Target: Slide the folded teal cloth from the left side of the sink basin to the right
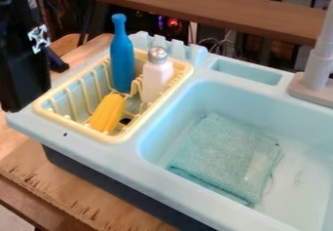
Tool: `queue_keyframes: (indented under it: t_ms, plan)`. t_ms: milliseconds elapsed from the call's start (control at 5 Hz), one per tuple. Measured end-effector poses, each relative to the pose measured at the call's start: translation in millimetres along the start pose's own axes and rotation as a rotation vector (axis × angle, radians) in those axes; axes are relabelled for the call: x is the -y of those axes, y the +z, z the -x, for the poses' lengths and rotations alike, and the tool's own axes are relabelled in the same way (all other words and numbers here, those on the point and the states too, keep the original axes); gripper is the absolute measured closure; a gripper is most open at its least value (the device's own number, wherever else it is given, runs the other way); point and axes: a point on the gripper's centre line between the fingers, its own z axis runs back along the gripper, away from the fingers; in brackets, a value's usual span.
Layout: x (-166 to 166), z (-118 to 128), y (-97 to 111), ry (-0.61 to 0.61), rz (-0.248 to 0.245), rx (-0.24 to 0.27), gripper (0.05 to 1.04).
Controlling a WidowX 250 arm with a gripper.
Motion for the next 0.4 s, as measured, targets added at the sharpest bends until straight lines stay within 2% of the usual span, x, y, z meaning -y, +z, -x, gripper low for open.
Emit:
queue_keyframes:
  t_ms: [200, 400]
  plan:
    - [0.2, -0.4, -2.9, 0.003, 0.0, -0.003, 0.083]
    - [14.7, -34.1, -18.2, 0.0, 0.003, 0.044, 0.083]
